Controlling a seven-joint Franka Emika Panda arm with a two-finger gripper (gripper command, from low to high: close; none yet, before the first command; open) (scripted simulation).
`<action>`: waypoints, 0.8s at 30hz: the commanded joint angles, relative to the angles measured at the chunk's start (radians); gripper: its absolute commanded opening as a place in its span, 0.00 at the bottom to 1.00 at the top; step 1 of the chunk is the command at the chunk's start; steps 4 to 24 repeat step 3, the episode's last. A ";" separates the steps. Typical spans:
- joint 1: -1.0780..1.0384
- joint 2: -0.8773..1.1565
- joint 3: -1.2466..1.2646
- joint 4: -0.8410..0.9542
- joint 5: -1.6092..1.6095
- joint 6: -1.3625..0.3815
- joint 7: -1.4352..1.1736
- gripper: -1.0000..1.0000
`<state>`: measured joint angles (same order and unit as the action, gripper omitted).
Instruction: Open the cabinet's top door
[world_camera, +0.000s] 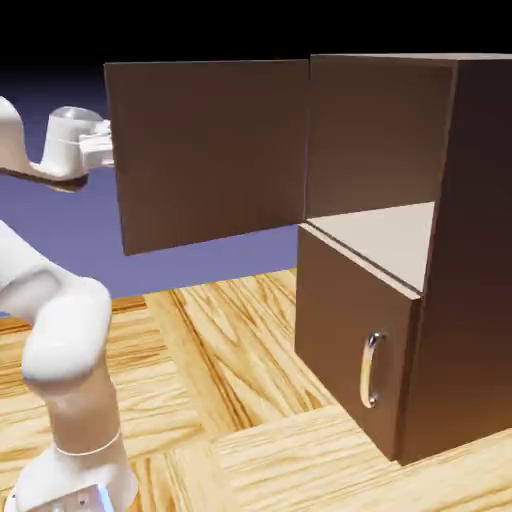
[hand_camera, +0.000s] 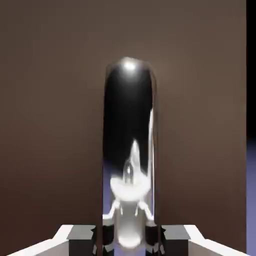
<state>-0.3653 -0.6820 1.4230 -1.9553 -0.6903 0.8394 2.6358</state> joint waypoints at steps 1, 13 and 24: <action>-0.036 -0.008 0.025 0.025 0.007 -0.013 -0.006 0.00; -0.109 -0.027 0.072 0.076 0.022 -0.037 -0.022 0.00; -0.109 -0.027 0.072 0.076 0.022 -0.037 -0.022 0.00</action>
